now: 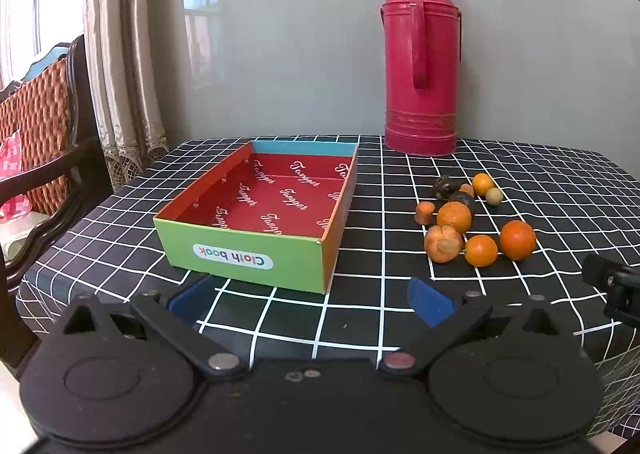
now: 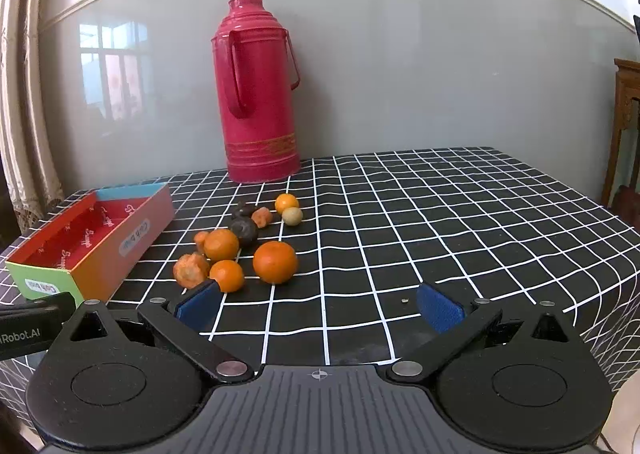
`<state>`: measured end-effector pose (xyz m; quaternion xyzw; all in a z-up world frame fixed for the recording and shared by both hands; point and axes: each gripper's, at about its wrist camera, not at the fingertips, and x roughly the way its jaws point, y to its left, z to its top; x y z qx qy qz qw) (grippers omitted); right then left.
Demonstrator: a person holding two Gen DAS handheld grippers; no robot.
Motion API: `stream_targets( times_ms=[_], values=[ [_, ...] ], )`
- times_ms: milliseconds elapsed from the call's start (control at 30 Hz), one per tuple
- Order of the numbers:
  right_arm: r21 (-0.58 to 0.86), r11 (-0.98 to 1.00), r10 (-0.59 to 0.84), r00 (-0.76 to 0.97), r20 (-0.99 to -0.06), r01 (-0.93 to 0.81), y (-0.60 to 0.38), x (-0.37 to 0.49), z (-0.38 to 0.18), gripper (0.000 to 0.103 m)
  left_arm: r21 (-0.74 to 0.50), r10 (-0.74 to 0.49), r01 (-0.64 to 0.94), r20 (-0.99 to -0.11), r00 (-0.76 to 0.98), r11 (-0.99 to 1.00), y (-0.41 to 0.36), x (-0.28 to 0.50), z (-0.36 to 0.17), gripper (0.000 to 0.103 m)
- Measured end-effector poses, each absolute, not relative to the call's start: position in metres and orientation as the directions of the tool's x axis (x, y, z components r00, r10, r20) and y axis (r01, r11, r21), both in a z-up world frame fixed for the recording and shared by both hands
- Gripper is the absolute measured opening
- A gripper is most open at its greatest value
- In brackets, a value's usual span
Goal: Organize fruits
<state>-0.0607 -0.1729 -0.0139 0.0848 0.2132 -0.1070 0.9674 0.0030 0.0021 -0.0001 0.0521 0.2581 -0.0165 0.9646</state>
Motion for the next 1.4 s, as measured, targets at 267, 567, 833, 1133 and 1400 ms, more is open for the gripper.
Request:
stream_targets(
  times_ms=[267,567,833,1133,1400],
  values=[
    [0.125,0.96,-0.175,0.885,-0.431,0.251,-0.177,-0.061,-0.013,0.103,0.093,0.0,0.052,-0.493,0.87,0.994,0.003,0.003,0.001,0.097],
    [0.119,0.962,-0.172,0.885,-0.432,0.245,-0.175,-0.06,-0.012,0.103,0.09,0.005,0.044,-0.484,0.875,0.995,0.004,0.002,0.003,0.097],
    [0.078,0.97,-0.179,0.891,-0.417,0.232,-0.169,-0.061,-0.012,0.103,0.093,0.009,0.041,-0.482,0.876,0.995,0.005,0.003,0.003,0.097],
    [0.02,0.982,-0.165,0.902,-0.398,0.188,-0.157,-0.06,-0.012,0.103,0.091,0.015,0.032,-0.479,0.878,0.995,0.006,0.002,0.003,0.097],
    [0.017,0.984,-0.159,0.904,-0.398,0.18,-0.156,-0.059,-0.012,0.103,0.094,0.017,0.032,-0.48,0.877,0.995,0.006,0.002,0.003,0.097]
  ],
)
